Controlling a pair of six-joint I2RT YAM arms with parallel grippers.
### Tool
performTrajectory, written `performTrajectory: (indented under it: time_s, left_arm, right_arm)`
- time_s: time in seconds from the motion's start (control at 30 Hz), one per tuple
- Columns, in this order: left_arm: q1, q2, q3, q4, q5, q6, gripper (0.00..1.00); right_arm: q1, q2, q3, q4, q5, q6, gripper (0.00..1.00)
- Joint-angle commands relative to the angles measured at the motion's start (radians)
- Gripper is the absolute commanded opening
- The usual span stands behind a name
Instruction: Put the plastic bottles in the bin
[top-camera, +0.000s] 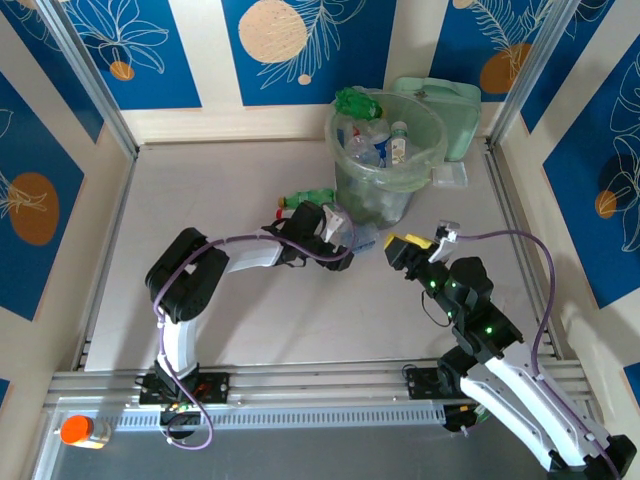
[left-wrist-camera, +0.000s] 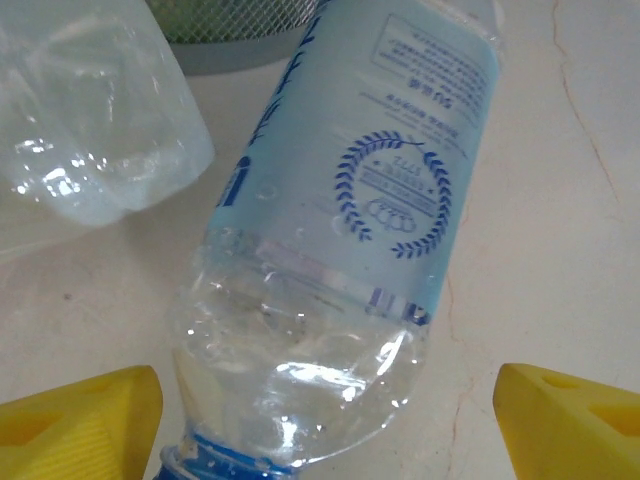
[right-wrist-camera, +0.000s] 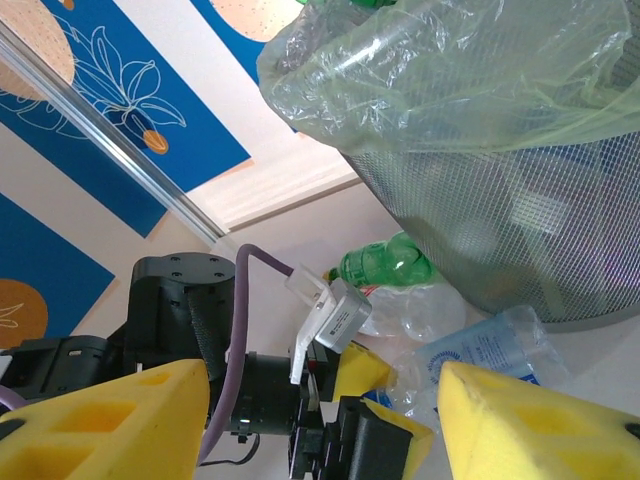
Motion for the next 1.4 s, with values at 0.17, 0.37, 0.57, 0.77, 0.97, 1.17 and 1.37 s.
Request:
performTrajectory:
  time_s: [0.17,0.37,0.57,0.77,0.97,1.17,1.37]
  left_arm:
    - [-0.059,0.016,0.039,-0.014,-0.227,0.147,0.92]
    - [-0.059,0.062,0.087,-0.015,-0.261,0.218,0.91]
    - [-0.061,0.075,0.091,0.012,-0.175,0.221,0.81]
    - [-0.069,0.042,0.058,0.02,-0.198,0.224,0.59]
    - [-0.097,-0.073,-0.018,-0.035,-0.291,0.174,0.56]
    - [-0.176,-0.184,-0.14,-0.124,-0.521,-0.005,0.55]
    - [-0.304,-0.241,-0.201,-0.252,-0.688,-0.239,0.5]
  right_arm:
    - [-0.013,0.011,0.011,0.012,-0.026,0.012,0.64]
    - [-0.018,0.028,0.015,0.017,-0.044,0.014,0.64]
    - [-0.021,0.037,0.017,0.018,-0.051,0.014,0.64]
    - [-0.025,0.043,0.017,0.021,-0.06,0.014,0.64]
    - [-0.027,0.051,0.02,0.021,-0.064,0.015,0.64]
    - [-0.026,0.064,0.027,0.019,-0.083,0.024,0.64]
    - [-0.027,0.075,0.026,0.019,-0.082,0.041,0.64]
